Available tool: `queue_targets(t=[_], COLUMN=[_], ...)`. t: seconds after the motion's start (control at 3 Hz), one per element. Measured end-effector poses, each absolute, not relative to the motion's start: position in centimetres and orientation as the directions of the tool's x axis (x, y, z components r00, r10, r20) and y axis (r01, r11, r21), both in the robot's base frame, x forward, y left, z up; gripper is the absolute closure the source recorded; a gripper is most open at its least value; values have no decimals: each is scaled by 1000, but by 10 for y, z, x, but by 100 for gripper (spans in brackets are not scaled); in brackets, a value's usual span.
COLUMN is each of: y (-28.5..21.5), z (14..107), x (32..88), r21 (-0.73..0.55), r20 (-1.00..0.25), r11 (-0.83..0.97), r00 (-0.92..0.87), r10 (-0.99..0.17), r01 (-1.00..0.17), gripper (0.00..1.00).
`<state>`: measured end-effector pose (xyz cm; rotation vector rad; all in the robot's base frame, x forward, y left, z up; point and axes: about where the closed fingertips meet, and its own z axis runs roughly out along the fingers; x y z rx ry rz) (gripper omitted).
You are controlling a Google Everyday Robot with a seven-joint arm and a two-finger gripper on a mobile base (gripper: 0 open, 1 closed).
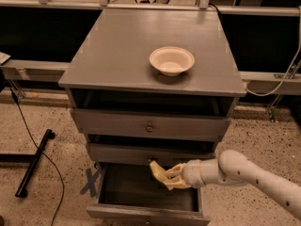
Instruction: Place sponge into bottom drawer
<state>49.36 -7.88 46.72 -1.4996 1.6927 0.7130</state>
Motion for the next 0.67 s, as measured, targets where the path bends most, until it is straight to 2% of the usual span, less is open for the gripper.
queue_targets(t=[0.33,0.67], y=[-81,-81], z=[430,430], x=[491,491], r21=[-32,-32], r20=[-866,-866], r11=[178,178], r00=[-62,-62], r10=[-497,-497], r01=[-984,-984], gripper=[100,100])
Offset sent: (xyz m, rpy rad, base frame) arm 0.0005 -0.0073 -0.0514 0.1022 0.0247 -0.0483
